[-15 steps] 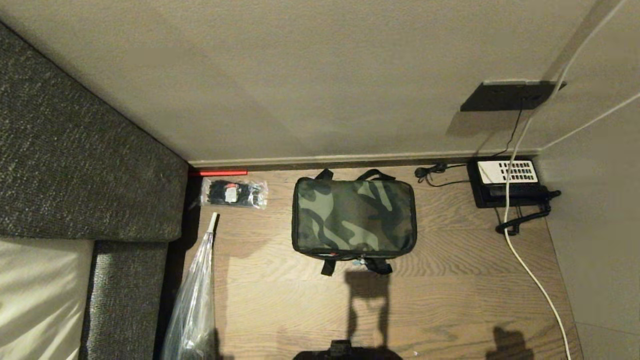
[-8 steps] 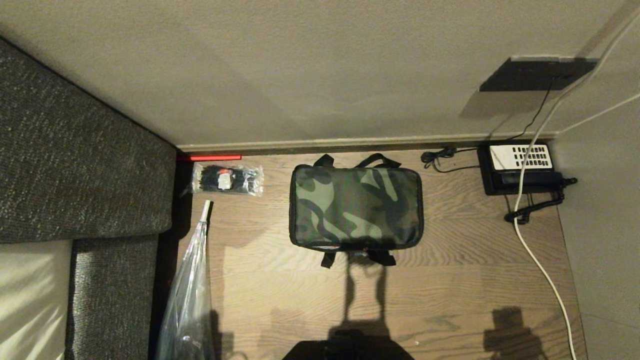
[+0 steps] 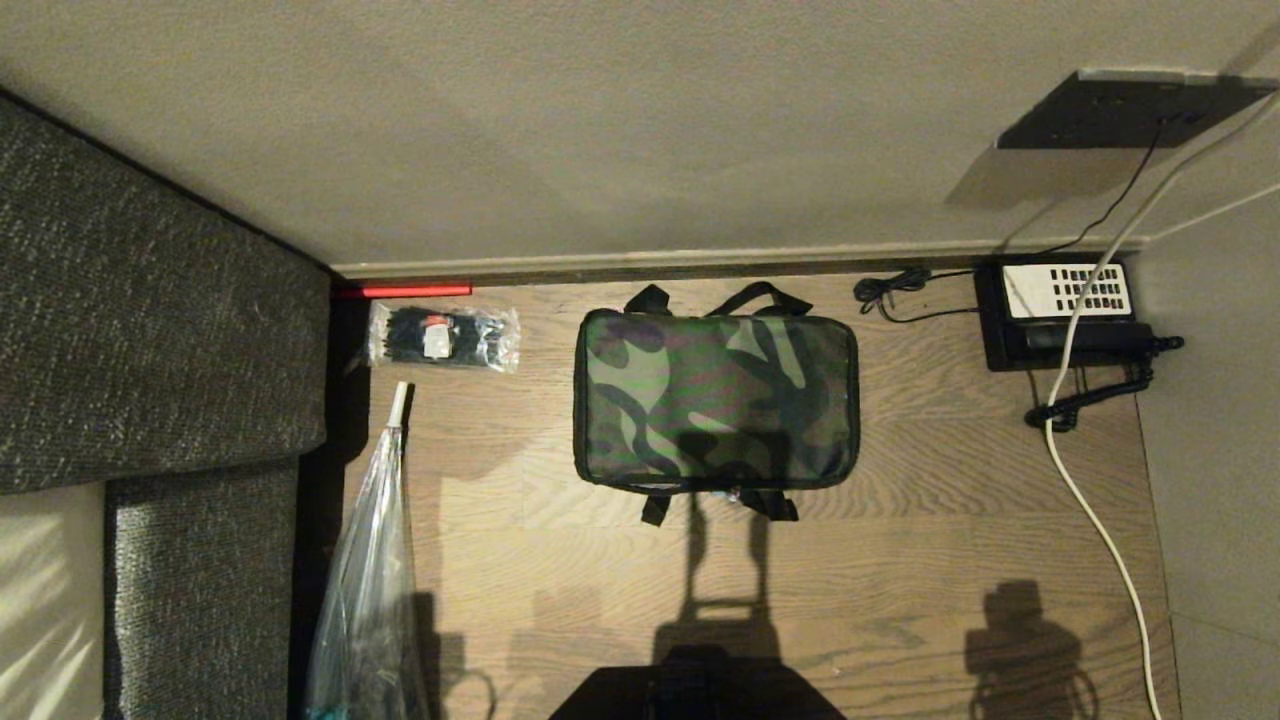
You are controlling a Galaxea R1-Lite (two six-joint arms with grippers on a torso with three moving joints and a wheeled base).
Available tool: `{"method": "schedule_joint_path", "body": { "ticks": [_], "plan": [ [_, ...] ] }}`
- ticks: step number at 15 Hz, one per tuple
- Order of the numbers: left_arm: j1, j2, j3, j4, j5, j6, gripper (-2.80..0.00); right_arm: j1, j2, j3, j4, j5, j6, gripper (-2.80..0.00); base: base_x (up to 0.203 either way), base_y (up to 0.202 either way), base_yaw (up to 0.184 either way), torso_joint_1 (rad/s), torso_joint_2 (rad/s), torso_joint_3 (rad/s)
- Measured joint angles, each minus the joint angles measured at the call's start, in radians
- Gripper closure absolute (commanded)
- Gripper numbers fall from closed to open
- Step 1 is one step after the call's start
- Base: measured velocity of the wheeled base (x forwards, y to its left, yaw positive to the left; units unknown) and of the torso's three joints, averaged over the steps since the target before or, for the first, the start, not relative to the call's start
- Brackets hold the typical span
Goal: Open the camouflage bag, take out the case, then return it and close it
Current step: Open the top of the storage box
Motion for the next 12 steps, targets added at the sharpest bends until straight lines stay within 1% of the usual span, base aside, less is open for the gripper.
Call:
{"method": "schedule_joint_path", "body": {
  "ticks": [4, 5, 6, 7, 8, 10, 11, 12],
  "plan": [
    [0.0, 0.0, 0.0, 0.0, 0.0, 0.0, 0.0, 0.0, 0.0, -0.003, -0.013, -0.005, -0.027, 0.0, 0.0, 0.0, 0.0, 0.0, 0.0, 0.0],
    [0.0, 0.0, 0.0, 0.0, 0.0, 0.001, 0.0, 0.0, 0.0, -0.033, 0.014, -0.006, -0.019, 0.0, 0.0, 0.0, 0.0, 0.0, 0.0, 0.0],
    [0.0, 0.0, 0.0, 0.0, 0.0, 0.001, 0.0, 0.0, 0.0, -0.101, 0.049, -0.006, -0.002, 0.0, 0.0, 0.0, 0.0, 0.0, 0.0, 0.0],
    [0.0, 0.0, 0.0, 0.0, 0.0, 0.0, 0.0, 0.0, 0.0, -0.201, 0.125, -0.003, 0.02, 0.0, 0.0, 0.0, 0.0, 0.0, 0.0, 0.0],
    [0.0, 0.0, 0.0, 0.001, 0.0, 0.001, 0.0, 0.0, 0.0, -0.322, 0.233, 0.009, 0.041, 0.0, 0.0, 0.0, 0.0, 0.0, 0.0, 0.0],
    [0.0, 0.0, 0.0, 0.0, 0.0, 0.0, 0.0, 0.0, 0.0, -0.525, 0.478, 0.067, 0.067, 0.0, 0.0, 0.0, 0.0, 0.0, 0.0, 0.0],
    [0.0, 0.0, 0.0, 0.0, 0.0, 0.001, 0.0, 0.0, 0.006, -0.592, 0.604, 0.106, 0.076, 0.0, 0.0, 0.0, 0.0, 0.0, 0.0, 0.0],
    [0.0, 0.0, 0.0, 0.0, 0.0, 0.0, 0.0, 0.0, 0.026, -0.634, 0.699, 0.129, 0.085, 0.0, 0.0, 0.0, 0.0, 0.0, 0.0, 0.0]
  ]
}}
